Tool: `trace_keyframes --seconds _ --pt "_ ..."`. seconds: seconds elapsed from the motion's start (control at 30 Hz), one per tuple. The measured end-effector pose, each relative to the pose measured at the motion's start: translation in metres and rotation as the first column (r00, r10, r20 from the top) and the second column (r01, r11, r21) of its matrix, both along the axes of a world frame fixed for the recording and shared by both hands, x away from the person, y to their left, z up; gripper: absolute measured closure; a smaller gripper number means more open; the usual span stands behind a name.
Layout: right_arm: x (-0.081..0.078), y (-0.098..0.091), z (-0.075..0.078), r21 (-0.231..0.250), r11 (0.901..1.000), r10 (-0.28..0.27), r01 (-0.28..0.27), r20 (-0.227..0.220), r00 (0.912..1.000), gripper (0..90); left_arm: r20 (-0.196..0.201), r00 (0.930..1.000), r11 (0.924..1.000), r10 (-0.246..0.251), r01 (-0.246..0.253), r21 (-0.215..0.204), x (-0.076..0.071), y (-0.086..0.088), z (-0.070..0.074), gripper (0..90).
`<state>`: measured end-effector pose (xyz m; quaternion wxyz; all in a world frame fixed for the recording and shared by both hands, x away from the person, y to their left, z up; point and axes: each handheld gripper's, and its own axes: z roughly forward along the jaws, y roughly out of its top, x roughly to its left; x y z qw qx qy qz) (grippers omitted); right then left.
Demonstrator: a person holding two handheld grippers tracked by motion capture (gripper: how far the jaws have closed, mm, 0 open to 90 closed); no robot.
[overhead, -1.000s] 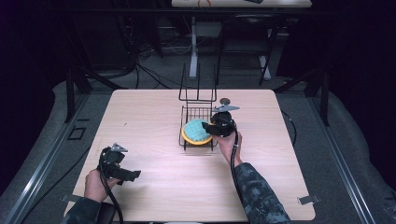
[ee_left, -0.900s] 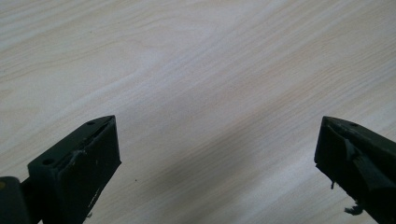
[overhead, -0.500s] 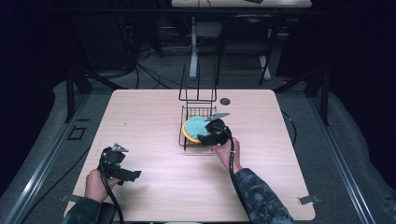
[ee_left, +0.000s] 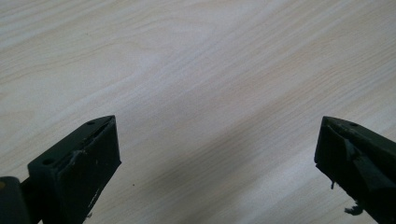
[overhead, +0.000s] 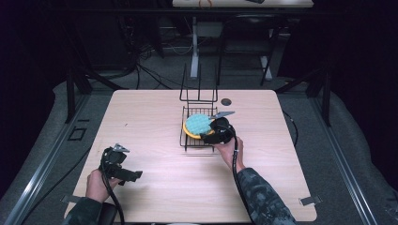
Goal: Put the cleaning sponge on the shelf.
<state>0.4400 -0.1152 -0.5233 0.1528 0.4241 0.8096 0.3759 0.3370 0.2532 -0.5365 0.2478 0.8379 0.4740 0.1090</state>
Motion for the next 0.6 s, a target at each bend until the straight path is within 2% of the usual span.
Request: trace_keyframes --seconds 0.1,0.27,0.4,0.47,0.5,0.6 --pt "-0.004 -0.002 0.006 0.021 0.9994 0.029 -0.029 0.003 0.9996 23.7 -0.002 1.0 1.0 0.001 -0.001 -0.001 -0.001 0.0 0.0 0.0" --pt "-0.012 -0.005 0.019 0.022 0.9972 0.072 -0.072 0.008 0.9974 15.0 0.0 1.0 1.0 0.002 -0.002 0.001 -0.001 0.0 0.0 0.0" --pt "-0.025 -0.011 0.028 0.009 0.9932 0.116 -0.116 0.006 0.9933 11.0 0.004 1.0 1.0 0.002 -0.002 -0.001 -0.001 0.001 0.0 0.0" --pt "-0.033 -0.016 0.032 0.003 0.9917 0.128 -0.129 0.025 0.9914 9.5 0.008 1.0 1.0 -0.004 0.004 0.002 -0.002 0.001 0.001 0.0" --pt "-0.037 -0.018 0.034 -0.001 0.9905 0.138 -0.138 0.017 0.9903 7.6 0.008 1.0 1.0 -0.003 0.003 0.003 -0.002 0.001 0.001 0.0" --pt "-0.047 -0.028 0.04 -0.005 0.9901 0.141 -0.14 0.013 0.99 3.6 0.011 0.9999 1.0 0.005 -0.005 0.003 -0.002 0.0 0.0 0.0"
